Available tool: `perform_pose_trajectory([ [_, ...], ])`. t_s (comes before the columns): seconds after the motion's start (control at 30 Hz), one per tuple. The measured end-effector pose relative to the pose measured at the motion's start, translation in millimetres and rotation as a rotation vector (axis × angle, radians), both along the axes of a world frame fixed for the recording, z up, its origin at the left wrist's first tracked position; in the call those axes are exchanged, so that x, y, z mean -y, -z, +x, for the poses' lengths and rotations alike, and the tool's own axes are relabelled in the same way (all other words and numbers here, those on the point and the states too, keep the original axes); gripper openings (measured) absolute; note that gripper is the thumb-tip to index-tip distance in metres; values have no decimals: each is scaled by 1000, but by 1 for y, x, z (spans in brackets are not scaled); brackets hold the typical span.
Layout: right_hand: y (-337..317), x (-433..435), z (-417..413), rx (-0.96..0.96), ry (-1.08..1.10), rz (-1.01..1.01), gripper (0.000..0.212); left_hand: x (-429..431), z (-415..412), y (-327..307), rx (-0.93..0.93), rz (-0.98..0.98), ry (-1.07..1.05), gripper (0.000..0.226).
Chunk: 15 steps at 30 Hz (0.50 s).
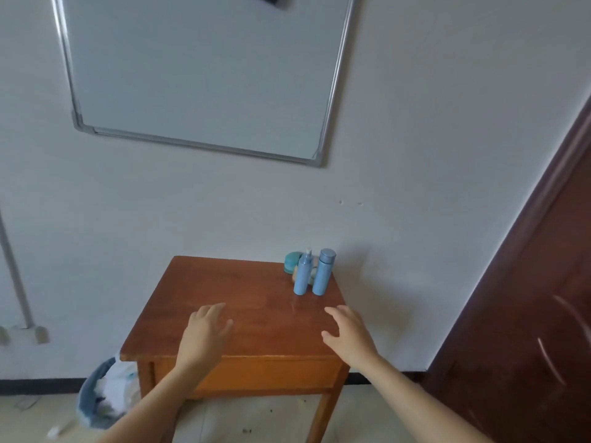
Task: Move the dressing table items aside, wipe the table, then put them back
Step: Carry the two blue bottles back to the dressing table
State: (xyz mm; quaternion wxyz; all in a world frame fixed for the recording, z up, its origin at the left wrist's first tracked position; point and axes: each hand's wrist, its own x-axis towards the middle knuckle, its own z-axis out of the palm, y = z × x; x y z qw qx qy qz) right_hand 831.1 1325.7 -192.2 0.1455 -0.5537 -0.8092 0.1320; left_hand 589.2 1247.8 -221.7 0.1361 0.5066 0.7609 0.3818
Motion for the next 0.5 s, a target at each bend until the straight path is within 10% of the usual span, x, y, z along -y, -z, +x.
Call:
perform_pose_trajectory([
  [0.5, 29, -218, 27, -234, 65, -98, 60, -240, 53, 17, -13, -92, 88, 53],
])
